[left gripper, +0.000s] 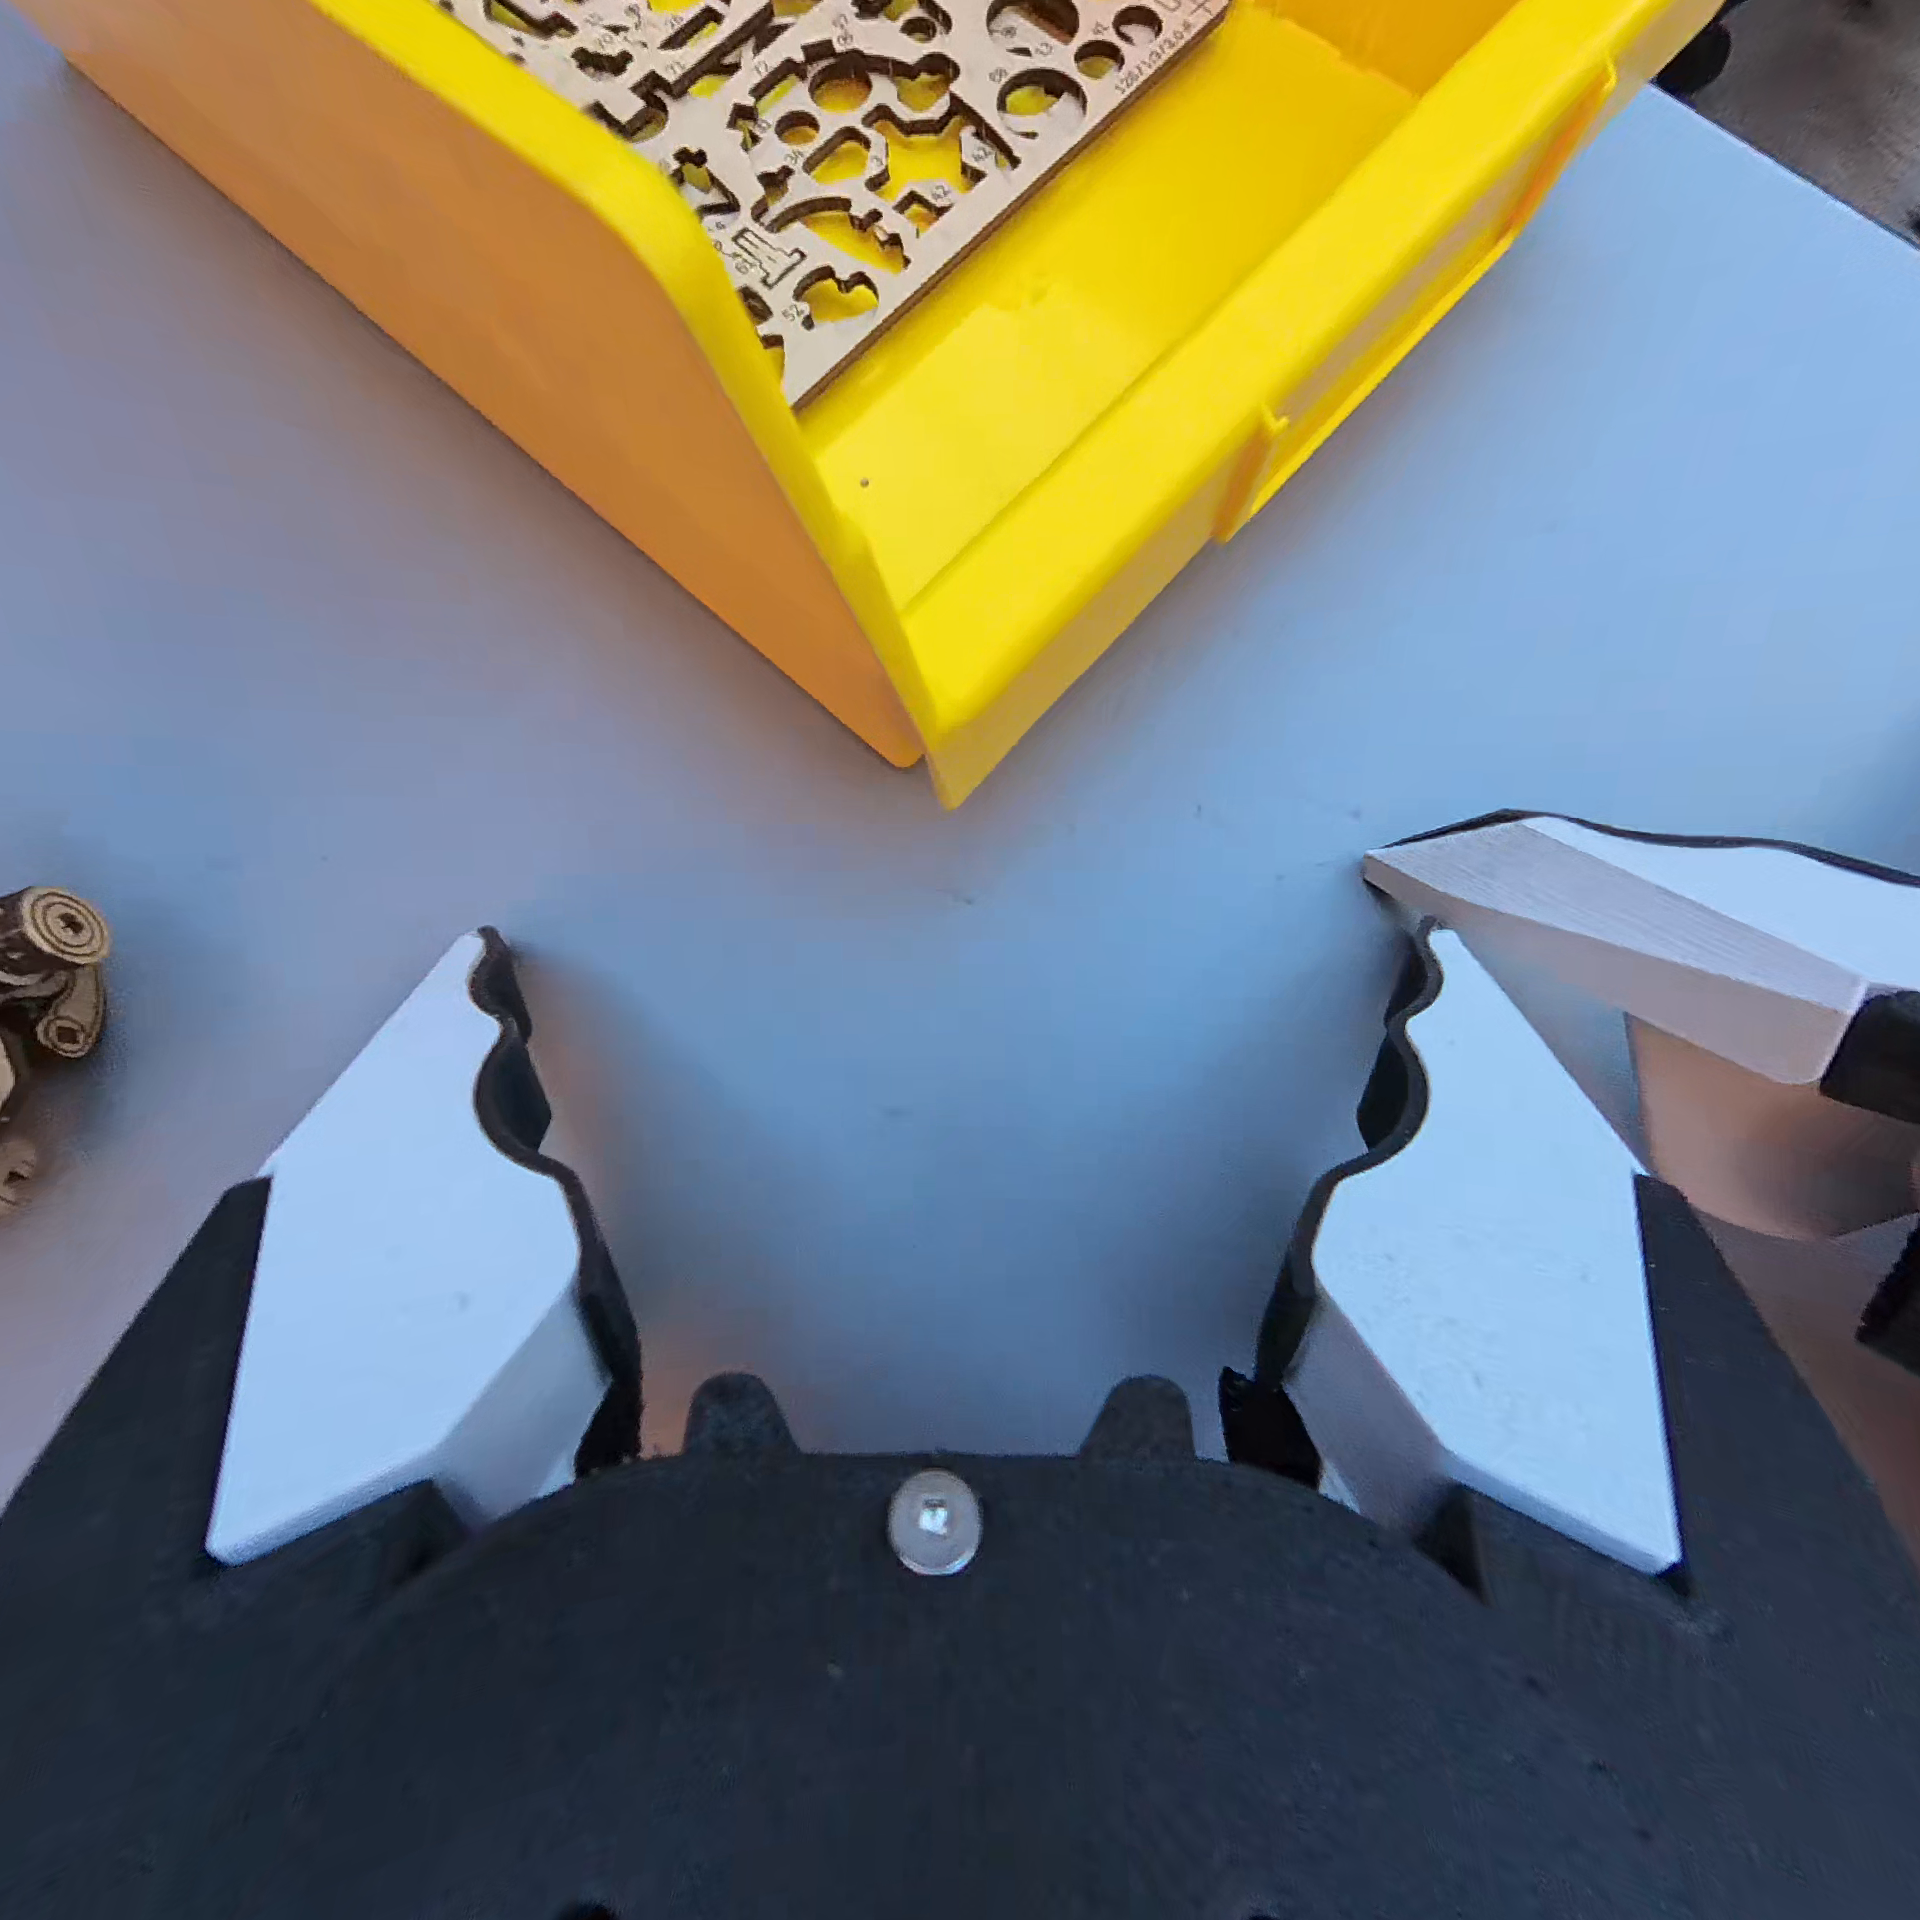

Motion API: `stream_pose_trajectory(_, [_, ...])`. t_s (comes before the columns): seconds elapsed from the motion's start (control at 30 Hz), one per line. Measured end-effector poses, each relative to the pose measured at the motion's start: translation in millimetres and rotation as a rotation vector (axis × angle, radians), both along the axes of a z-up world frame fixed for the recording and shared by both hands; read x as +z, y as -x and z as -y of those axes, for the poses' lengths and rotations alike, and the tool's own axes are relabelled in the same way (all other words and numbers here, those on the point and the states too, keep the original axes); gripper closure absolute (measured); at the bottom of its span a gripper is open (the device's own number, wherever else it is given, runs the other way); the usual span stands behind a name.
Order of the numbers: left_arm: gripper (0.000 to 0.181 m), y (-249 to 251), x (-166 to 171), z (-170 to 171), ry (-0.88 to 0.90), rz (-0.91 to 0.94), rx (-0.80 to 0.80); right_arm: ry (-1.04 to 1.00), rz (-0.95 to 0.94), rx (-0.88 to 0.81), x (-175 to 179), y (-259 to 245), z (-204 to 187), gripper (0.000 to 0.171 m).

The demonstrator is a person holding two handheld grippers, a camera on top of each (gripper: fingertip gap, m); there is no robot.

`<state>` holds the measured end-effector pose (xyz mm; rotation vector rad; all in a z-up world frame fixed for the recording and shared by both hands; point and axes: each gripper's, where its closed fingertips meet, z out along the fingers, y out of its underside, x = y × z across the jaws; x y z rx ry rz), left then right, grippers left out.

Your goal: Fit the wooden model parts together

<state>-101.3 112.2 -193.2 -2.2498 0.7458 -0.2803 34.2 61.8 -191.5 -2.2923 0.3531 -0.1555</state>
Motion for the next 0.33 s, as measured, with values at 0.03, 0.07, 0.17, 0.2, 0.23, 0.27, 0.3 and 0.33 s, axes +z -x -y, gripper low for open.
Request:
stream_pose_trajectory(0.03, [0.024,0.5,0.1,0.2,-0.002,0.001,0.004,0.000,0.002,0.000,0.0,0.1,0.1,0.021])
stream_pose_trajectory(0.07, [0.024,0.6,0.1,0.4,-0.002,0.002,0.005,-0.001,0.004,0.001,0.2,0.2,0.3,0.021])
stream_pose_trajectory(0.17, [0.024,0.8,0.3,1.2,-0.002,0.001,0.000,-0.001,0.003,0.004,0.4,0.6,1.2,0.021])
stream_pose_trajectory(0.2, [0.024,1.1,0.4,1.1,-0.002,0.001,0.001,0.000,0.004,0.003,0.5,0.9,0.8,0.022])
stream_pose_trajectory(0.23, [0.024,1.5,0.5,1.1,-0.002,0.001,0.002,0.001,0.004,0.001,0.4,1.2,0.6,0.022])
stream_pose_trajectory(0.27, [0.024,1.7,0.5,1.1,-0.002,0.001,0.001,0.000,0.004,-0.002,0.7,1.1,0.8,0.022])
stream_pose_trajectory(0.3, [0.024,1.6,0.6,1.2,-0.002,0.001,0.001,-0.001,0.003,-0.004,0.7,1.0,1.2,0.022])
stream_pose_trajectory(0.33, [0.024,1.6,0.6,1.3,-0.002,0.001,0.000,0.000,0.003,-0.006,0.6,0.8,1.4,0.022])
